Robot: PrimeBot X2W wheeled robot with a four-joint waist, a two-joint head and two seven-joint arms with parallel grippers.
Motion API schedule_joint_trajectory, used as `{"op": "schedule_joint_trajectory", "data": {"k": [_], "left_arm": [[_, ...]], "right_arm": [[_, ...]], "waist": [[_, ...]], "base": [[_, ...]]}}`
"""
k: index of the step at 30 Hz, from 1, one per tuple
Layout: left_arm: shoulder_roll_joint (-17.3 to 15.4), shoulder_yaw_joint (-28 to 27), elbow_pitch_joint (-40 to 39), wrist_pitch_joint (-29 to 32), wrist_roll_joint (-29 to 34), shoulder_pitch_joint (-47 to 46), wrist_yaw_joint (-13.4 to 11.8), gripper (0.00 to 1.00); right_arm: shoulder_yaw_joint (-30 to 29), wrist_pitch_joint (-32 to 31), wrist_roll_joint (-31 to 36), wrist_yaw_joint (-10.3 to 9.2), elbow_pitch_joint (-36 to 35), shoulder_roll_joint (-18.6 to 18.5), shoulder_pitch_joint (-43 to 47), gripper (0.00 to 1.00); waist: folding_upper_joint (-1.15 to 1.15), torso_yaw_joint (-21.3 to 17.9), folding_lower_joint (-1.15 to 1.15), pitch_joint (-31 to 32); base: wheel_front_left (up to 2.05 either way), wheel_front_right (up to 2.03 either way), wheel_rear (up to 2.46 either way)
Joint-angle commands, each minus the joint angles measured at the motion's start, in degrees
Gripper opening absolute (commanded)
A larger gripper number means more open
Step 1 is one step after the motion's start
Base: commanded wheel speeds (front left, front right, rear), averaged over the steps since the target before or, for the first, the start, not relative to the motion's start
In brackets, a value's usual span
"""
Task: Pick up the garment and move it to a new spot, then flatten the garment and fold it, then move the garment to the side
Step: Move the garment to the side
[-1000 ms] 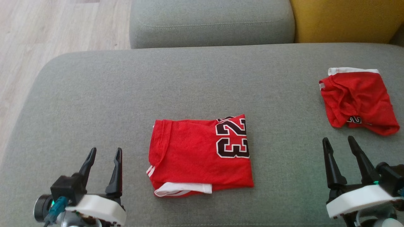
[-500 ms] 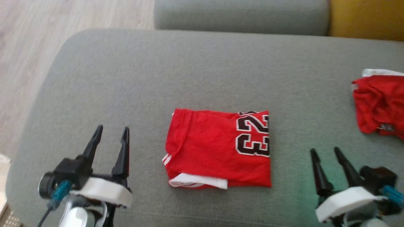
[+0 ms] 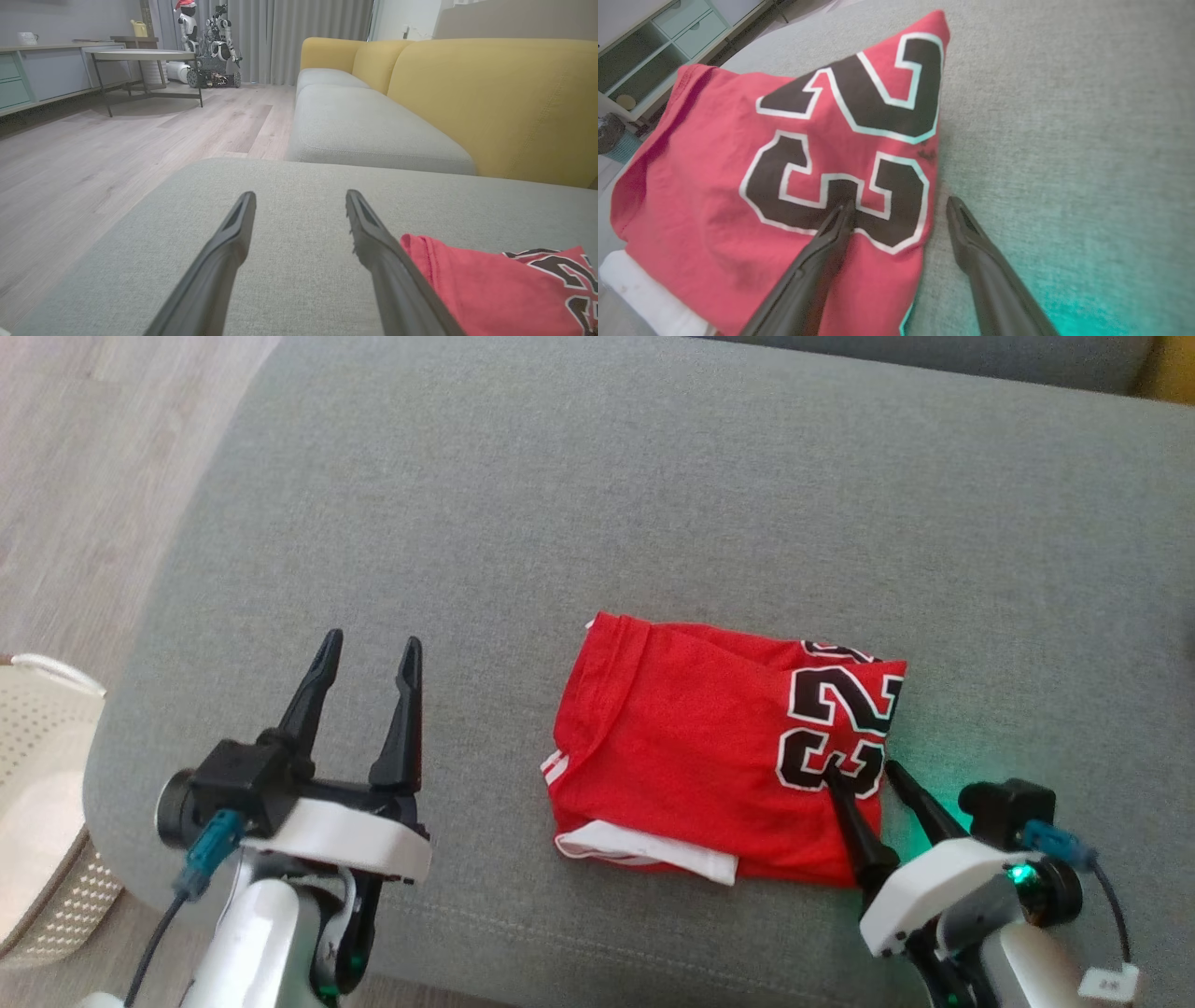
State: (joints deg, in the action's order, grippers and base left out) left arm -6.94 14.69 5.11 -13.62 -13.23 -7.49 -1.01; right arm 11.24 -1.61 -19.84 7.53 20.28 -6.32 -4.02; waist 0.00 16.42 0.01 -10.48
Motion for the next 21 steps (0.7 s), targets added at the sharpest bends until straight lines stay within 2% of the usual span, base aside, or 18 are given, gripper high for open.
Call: {"op": "schedule_joint_trajectory", "data": {"k": [1, 2, 3, 4, 8, 12, 21], "left_arm": [[-0.4, -1.7, -1.2, -0.7, -0.1, -2.4, -0.1, 1.00], [-0.4, -1.8, -1.0, -0.8, -0.1, -2.5, -0.1, 1.00], [-0.3, -1.9, -0.8, -0.9, -0.2, -2.6, -0.1, 1.00], [-0.3, -2.0, -0.7, -1.0, -0.3, -2.6, -0.1, 1.00], [-0.5, -2.6, -0.7, -1.2, -0.2, -2.5, -0.2, 1.00], [-0.9, -3.2, -1.2, -1.3, 0.0, -2.5, -0.3, 1.00], [-1.4, -2.6, -2.1, -1.3, 0.8, -4.2, 0.4, 1.00]], "right_arm": [[2.0, -0.7, -1.0, -0.04, 0.3, -1.0, -2.2, 1.00], [2.4, -1.1, -1.3, -0.04, 1.0, -1.1, -2.6, 0.47], [2.8, -1.2, -1.6, -0.04, 1.4, -1.3, -3.1, 0.05], [3.4, -1.5, -2.0, -0.04, 1.7, -1.5, -3.5, 0.00], [5.3, -2.0, -3.0, -0.04, 1.2, -2.9, -5.0, 0.00], [5.5, -2.2, -3.3, -0.04, -0.8, -5.0, -7.0, 0.00], [-0.2, -2.5, -4.1, -0.04, -0.8, -9.9, -17.4, 0.00]], "waist": [[0.00, 0.7, -0.01, -0.9], [0.00, 0.7, -0.01, -1.0], [0.00, 0.6, -0.01, -1.1], [0.00, 0.3, -0.01, -1.2], [0.00, -1.6, -0.01, -1.4], [0.00, -5.1, -0.01, -1.7], [0.00, -13.6, -0.01, -3.8]], "base": [[0.00, 0.00, 0.00], [0.00, 0.00, 0.00], [0.00, 0.00, 0.00], [0.00, 0.00, 0.00], [0.00, 0.00, 0.00], [0.00, 0.00, 0.00], [0.00, 0.00, 0.00]]}}
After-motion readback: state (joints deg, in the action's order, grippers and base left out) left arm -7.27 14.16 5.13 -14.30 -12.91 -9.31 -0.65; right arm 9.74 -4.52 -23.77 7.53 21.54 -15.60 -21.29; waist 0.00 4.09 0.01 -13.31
